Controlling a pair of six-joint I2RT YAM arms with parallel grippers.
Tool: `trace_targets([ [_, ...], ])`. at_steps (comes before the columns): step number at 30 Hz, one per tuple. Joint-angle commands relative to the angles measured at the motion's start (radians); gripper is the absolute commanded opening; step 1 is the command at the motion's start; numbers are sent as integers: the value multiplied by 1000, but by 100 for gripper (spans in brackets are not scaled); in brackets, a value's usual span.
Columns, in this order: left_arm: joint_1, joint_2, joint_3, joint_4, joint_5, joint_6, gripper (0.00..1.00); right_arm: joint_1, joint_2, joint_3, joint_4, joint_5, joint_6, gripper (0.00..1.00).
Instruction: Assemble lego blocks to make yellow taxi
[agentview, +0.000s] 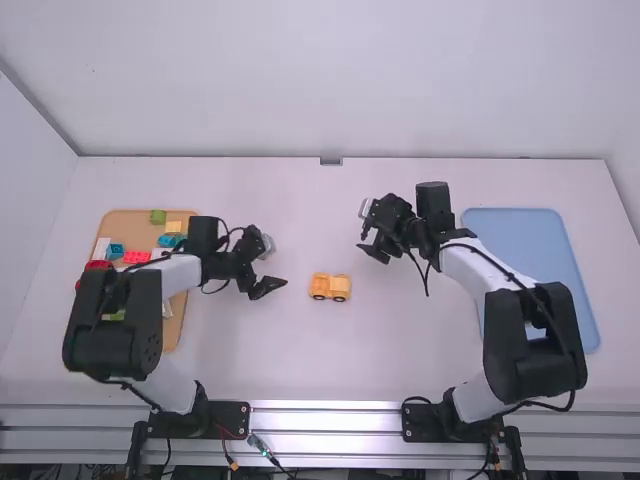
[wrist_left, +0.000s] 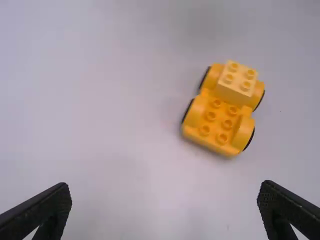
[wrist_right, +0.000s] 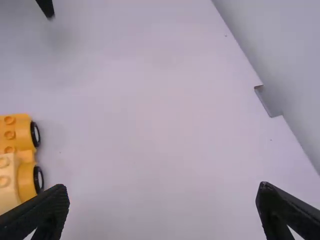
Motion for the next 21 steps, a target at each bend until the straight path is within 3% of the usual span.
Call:
trace_targets([
  [1,81,-85,2,-38,-21,-97,99,1,1,7,18,-3,6,99],
  [8,246,-193,2,93,-63,-410,99,0,1,7,72,-3,6,99],
  [14,248,-241,19,269,-188,-665,99,1,1,7,107,-2,6,99],
  [18,227,-238,146,146,-367,-703,99,-1,1,7,126,-6,7,99],
  [21,220,-177,356,-65,-491,-767,99,1,1,7,158,1,58,99],
])
